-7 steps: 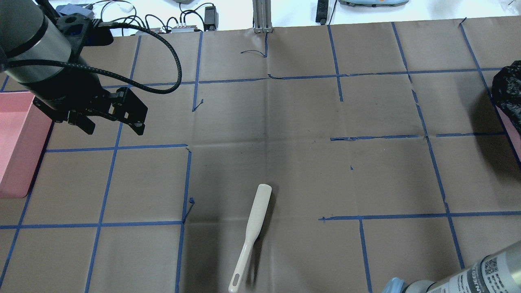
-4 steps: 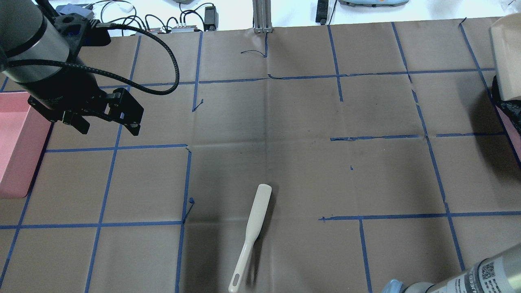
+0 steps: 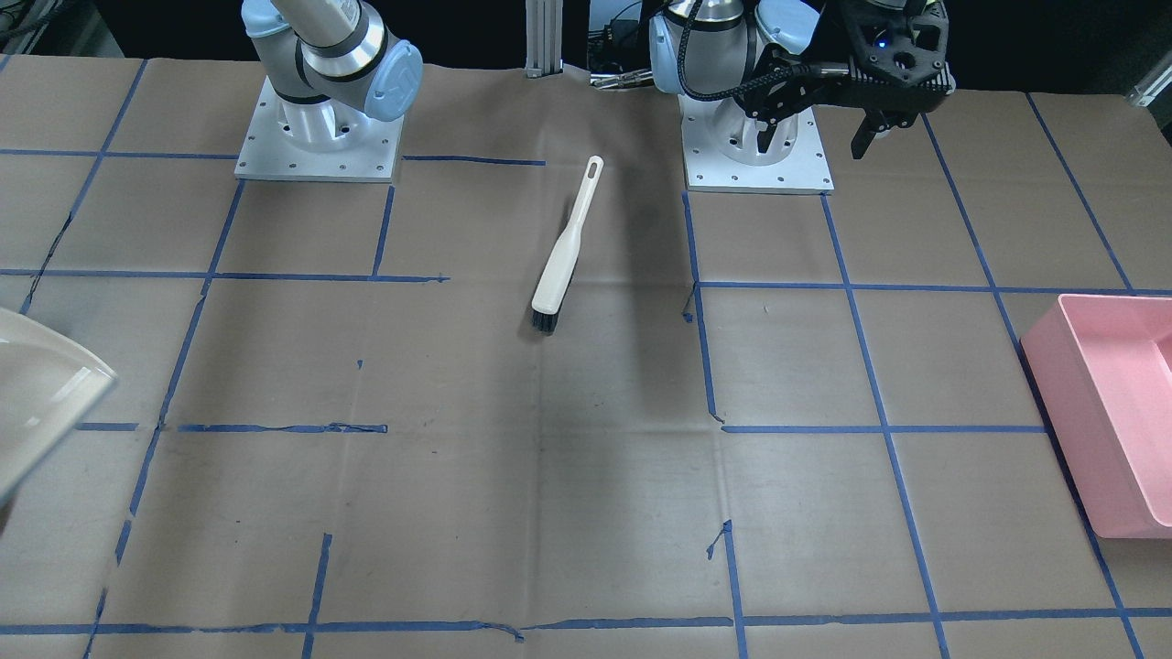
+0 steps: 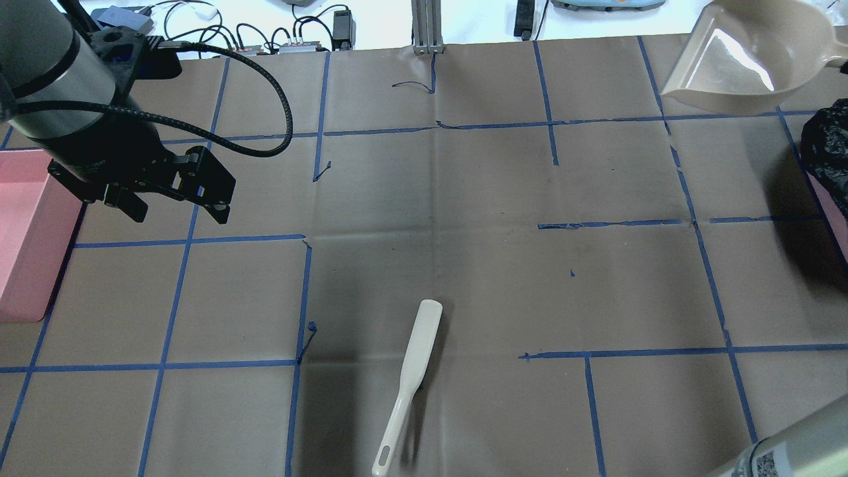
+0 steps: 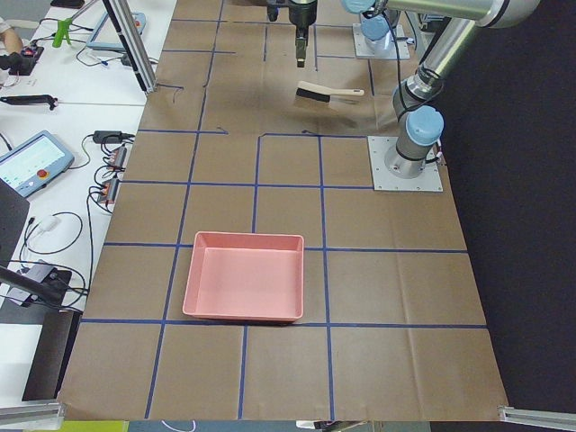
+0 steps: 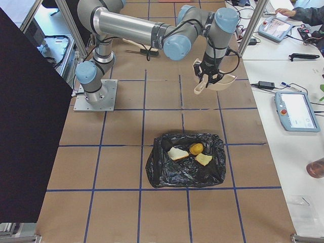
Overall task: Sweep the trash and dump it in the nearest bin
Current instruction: 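Carry the empty dustpan with the right gripper back over the table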
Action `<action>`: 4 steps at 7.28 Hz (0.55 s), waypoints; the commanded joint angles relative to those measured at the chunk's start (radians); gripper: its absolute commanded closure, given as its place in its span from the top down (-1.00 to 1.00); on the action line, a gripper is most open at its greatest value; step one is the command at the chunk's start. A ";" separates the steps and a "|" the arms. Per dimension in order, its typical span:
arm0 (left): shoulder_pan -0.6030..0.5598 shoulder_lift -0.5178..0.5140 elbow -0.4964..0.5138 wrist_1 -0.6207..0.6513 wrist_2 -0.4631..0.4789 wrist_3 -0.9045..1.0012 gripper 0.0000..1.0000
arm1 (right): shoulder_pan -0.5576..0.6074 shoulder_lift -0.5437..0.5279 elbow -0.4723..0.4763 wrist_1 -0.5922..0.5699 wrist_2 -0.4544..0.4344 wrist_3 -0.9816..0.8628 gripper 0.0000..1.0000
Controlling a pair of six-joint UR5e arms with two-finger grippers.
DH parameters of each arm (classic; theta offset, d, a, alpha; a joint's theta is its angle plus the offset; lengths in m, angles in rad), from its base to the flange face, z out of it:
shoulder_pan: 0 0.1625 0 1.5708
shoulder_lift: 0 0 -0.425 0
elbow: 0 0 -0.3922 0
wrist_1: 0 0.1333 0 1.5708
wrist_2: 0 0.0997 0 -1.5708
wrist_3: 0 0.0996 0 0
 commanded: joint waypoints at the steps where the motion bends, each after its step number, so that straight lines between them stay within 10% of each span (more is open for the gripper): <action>1: 0.000 -0.015 0.012 0.000 0.008 -0.001 1.00 | 0.129 -0.001 0.047 -0.007 0.067 0.333 -0.97; 4: 0.000 -0.055 0.043 0.083 0.017 0.018 1.00 | 0.368 0.048 0.047 -0.059 0.065 0.846 -0.97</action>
